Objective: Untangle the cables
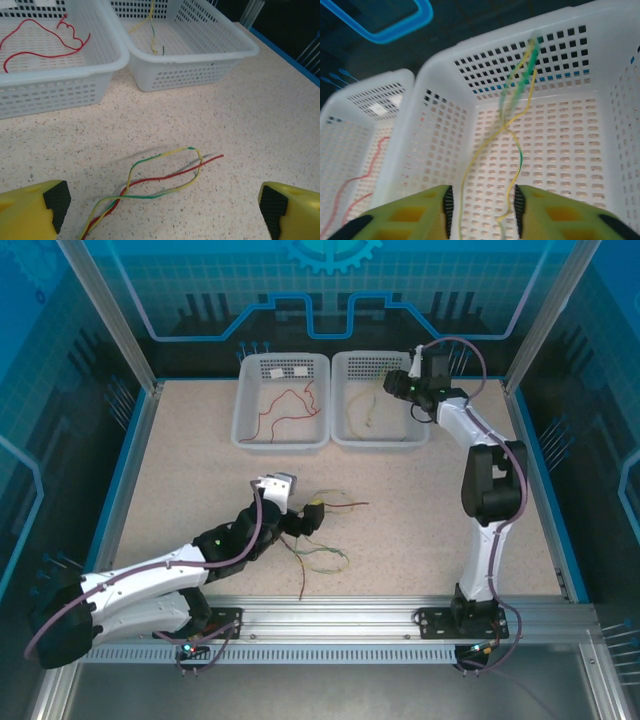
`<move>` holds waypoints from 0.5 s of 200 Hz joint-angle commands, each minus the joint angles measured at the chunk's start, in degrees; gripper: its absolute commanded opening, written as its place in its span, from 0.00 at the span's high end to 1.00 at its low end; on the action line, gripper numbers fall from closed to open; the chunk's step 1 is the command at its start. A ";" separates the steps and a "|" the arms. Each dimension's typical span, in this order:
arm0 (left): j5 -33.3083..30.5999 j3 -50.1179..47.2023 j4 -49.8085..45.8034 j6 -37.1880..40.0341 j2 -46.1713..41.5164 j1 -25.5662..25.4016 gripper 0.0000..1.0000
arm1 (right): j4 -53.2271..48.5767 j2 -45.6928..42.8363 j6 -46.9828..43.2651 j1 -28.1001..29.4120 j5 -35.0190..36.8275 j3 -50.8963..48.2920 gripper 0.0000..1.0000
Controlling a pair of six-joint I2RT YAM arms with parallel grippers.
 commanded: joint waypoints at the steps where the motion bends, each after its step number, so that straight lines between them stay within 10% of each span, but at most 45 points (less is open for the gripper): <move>1: -3.54 -0.39 3.33 1.77 -0.58 -0.30 0.01 | -3.07 0.55 -3.96 1.41 3.45 3.43 0.55; 100: -1.37 1.03 6.84 4.04 4.14 4.10 0.04 | 2.79 -34.02 -11.96 5.34 16.79 -24.89 0.40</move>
